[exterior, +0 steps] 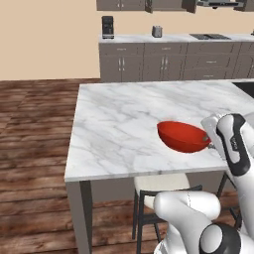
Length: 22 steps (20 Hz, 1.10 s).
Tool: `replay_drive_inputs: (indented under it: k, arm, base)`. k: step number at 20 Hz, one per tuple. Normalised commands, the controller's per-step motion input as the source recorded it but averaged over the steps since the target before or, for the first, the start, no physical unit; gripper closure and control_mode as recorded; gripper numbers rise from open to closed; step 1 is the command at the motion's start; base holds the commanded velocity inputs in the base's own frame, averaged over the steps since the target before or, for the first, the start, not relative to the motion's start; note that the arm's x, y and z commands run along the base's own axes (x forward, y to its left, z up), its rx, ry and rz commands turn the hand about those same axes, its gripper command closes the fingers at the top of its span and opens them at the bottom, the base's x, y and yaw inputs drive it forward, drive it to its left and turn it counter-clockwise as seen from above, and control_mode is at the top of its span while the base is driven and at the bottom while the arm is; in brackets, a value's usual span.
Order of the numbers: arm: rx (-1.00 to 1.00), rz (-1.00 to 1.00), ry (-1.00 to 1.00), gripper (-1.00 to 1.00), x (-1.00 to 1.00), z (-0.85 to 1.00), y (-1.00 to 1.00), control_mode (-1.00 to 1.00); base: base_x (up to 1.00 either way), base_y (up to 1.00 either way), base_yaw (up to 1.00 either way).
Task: Pick up the bowls from the cabinet and place each bowl in front of a stool on the dining counter.
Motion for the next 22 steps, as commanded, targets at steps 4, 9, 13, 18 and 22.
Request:
replay_drive_inputs:
  k: [4, 9, 13, 18, 22]
  arm:
    - [-0.12, -0.06, -0.12, 1.00, 0.08, -0.12, 0.00, -1.00]
    - [-0.11, -0.05, -0.10, 1.00, 0.14, -0.14, 0.00, -1.00]
    - [-0.07, -0.02, -0.04, 1.00, 0.31, -0.19, 0.00, -1.00]
    - [0.00, 0.00, 0.00, 1.00, 0.39, -0.20, 0.00, -1.00]
    - [0.00, 0.00, 0.00, 1.00, 0.39, -0.23, 0.00, -1.00]
  base:
    - [0.00, 0.00, 0.00]
    - [0.00, 0.00, 0.00]
    - [0.00, 0.00, 0.00]
    - [0.00, 0.00, 0.00]
    - [0.00, 0.00, 0.00]
